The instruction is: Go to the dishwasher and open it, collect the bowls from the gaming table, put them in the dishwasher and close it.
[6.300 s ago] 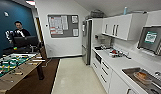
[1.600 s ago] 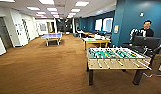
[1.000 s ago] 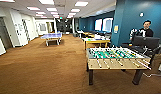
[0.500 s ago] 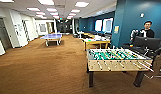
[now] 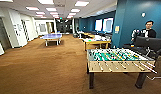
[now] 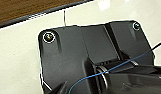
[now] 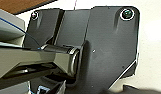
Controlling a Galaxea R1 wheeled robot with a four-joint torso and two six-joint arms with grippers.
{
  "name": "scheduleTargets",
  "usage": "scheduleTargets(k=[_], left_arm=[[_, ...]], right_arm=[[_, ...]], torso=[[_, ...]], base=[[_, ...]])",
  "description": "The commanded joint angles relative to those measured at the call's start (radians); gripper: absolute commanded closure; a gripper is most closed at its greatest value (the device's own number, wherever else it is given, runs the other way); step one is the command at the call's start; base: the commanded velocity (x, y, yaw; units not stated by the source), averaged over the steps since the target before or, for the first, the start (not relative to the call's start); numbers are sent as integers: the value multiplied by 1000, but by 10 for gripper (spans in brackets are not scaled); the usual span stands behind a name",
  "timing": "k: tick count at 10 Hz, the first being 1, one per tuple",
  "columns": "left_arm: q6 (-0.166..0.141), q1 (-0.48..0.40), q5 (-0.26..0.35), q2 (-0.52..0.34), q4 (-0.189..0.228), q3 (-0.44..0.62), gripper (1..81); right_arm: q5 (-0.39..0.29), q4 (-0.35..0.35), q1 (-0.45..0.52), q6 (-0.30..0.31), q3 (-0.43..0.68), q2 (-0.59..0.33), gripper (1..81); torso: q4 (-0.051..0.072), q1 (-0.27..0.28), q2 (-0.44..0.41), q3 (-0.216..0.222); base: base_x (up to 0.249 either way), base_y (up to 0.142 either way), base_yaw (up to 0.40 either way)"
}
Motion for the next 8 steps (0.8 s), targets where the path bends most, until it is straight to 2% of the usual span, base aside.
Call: scheduleTargets(k=[1,6,8], left_arm=[[3,-54,47,-7,-3,-1,10],[5,-54,49,-5,-3,-1,10],[6,-54,49,-5,-3,-1,10]], right_arm=[[-58,-8,49,-5,2,-4,10],[-58,-10,49,-5,2,-4,10],[-58,-10,49,-5,2,-4,10]], torso=[[0,0,0,0],[0,0,0,0],[0,-1,0,0]], base=[[85,0,0],[84,0,0],[88,73,0]])
